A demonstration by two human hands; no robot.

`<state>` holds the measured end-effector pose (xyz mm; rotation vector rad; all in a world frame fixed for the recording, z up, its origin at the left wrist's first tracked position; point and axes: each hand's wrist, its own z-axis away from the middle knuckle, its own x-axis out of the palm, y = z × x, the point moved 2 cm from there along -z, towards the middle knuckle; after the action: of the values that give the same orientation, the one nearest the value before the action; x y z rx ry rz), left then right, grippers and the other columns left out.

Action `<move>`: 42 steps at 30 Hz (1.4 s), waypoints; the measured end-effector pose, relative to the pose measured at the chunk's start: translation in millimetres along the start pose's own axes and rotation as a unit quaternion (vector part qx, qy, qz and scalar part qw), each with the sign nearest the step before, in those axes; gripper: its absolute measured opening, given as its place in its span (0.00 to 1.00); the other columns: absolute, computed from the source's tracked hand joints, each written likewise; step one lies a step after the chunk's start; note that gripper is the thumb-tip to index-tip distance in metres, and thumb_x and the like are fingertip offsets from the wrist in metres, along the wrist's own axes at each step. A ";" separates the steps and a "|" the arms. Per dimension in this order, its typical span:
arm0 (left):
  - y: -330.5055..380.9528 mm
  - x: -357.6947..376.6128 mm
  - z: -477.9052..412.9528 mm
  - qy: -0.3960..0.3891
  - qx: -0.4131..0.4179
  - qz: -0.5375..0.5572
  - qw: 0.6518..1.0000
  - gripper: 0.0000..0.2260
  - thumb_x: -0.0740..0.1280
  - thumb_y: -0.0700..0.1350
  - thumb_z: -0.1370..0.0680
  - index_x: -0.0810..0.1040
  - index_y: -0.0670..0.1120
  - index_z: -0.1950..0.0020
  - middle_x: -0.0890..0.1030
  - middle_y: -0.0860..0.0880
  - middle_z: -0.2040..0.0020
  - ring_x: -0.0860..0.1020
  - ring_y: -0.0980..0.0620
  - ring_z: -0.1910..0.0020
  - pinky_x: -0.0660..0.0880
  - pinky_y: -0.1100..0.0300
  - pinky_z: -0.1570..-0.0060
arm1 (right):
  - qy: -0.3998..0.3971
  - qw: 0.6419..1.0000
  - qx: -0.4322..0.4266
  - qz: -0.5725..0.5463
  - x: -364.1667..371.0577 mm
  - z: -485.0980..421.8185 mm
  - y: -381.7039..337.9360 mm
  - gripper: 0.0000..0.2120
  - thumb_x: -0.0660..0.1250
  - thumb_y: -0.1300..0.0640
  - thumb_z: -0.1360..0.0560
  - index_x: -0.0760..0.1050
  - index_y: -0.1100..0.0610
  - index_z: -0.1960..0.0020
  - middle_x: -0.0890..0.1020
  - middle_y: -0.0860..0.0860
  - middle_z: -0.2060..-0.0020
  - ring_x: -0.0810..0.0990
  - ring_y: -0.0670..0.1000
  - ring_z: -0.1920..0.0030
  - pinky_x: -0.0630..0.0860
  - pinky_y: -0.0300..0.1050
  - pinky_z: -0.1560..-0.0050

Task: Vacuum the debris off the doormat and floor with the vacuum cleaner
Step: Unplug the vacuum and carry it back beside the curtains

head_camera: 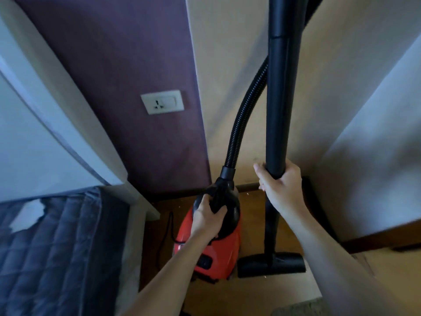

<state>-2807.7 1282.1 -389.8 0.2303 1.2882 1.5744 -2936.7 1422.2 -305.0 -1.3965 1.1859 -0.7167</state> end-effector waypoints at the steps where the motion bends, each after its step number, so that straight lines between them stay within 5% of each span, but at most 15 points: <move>1: 26.3 -18.2 18.2 0.001 0.002 -0.001 1.000 0.13 0.67 0.50 0.22 0.72 0.51 0.38 0.80 0.49 0.46 0.82 0.42 0.49 0.77 0.59 0.64 | 0.000 1.000 0.004 -0.005 -3.2 -0.2 -32.2 0.13 0.72 0.62 0.22 0.75 0.69 0.60 0.76 0.63 0.72 0.77 0.53 0.74 0.76 0.48 0.71; 5: 125.9 -80.1 87.3 -0.001 0.012 -0.009 1.000 0.10 0.67 0.50 0.23 0.72 0.52 0.43 0.80 0.50 0.49 0.81 0.47 0.53 0.74 0.62 0.71 | -0.009 0.999 0.020 -0.026 -22.3 -0.6 -149.7 0.15 0.72 0.60 0.22 0.73 0.68 0.61 0.74 0.57 0.74 0.76 0.51 0.74 0.75 0.47 0.70; 12: 256.7 -183.8 206.8 -0.010 0.077 -0.021 0.997 0.12 0.68 0.49 0.23 0.73 0.50 0.41 0.79 0.53 0.49 0.79 0.51 0.50 0.75 0.60 0.60 | 0.034 0.999 -0.011 -0.020 -59.1 17.6 -341.9 0.10 0.70 0.64 0.22 0.73 0.64 0.60 0.74 0.56 0.73 0.75 0.51 0.74 0.75 0.48 0.69; 17: 300.3 -212.2 250.5 0.009 0.120 0.009 0.993 0.14 0.68 0.50 0.24 0.73 0.53 0.39 0.79 0.55 0.49 0.79 0.53 0.50 0.79 0.53 0.52 | 0.090 0.994 -0.063 0.001 -85.9 39.7 -408.1 0.15 0.71 0.46 0.26 0.73 0.57 0.55 0.76 0.65 0.66 0.77 0.65 0.66 0.78 0.60 0.63; 29: 332.2 -193.8 270.7 0.019 0.149 0.016 0.989 0.12 0.67 0.45 0.24 0.73 0.50 0.41 0.78 0.53 0.52 0.77 0.53 0.55 0.75 0.60 0.65 | 0.201 0.976 -0.072 0.039 -141.5 60.3 -419.9 0.10 0.74 0.61 0.24 0.73 0.57 0.59 0.76 0.63 0.68 0.78 0.63 0.69 0.79 0.60 0.68; 33: 353.3 -174.6 266.7 0.022 0.165 0.011 0.986 0.13 0.67 0.44 0.24 0.74 0.50 0.40 0.78 0.53 0.53 0.75 0.54 0.55 0.69 0.65 0.68 | 0.214 0.973 -0.087 0.023 -164.7 46.5 -417.3 0.09 0.71 0.52 0.27 0.74 0.56 0.57 0.76 0.60 0.69 0.77 0.61 0.69 0.77 0.56 0.68; 37: 380.0 -151.7 264.0 0.018 0.188 0.015 0.982 0.13 0.68 0.44 0.24 0.75 0.49 0.40 0.79 0.54 0.53 0.78 0.51 0.51 0.77 0.56 0.55 | 0.253 0.961 -0.103 0.029 -188.2 31.7 -409.0 0.13 0.69 0.46 0.27 0.72 0.55 0.60 0.76 0.60 0.70 0.77 0.61 0.70 0.78 0.62 0.69; 42: 407.1 -121.2 258.3 -0.004 0.219 0.004 0.976 0.13 0.68 0.42 0.24 0.75 0.49 0.39 0.76 0.60 0.56 0.75 0.61 0.57 0.70 0.69 0.62 | 0.267 0.960 -0.083 0.019 -212.5 21.0 -390.3 0.21 0.69 0.43 0.27 0.73 0.62 0.59 0.76 0.63 0.70 0.77 0.63 0.70 0.77 0.66 0.68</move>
<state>-2813.5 1391.6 95.1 0.5166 1.6194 1.2769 -2883.5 1581.1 107.1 -1.3501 1.7215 -1.0255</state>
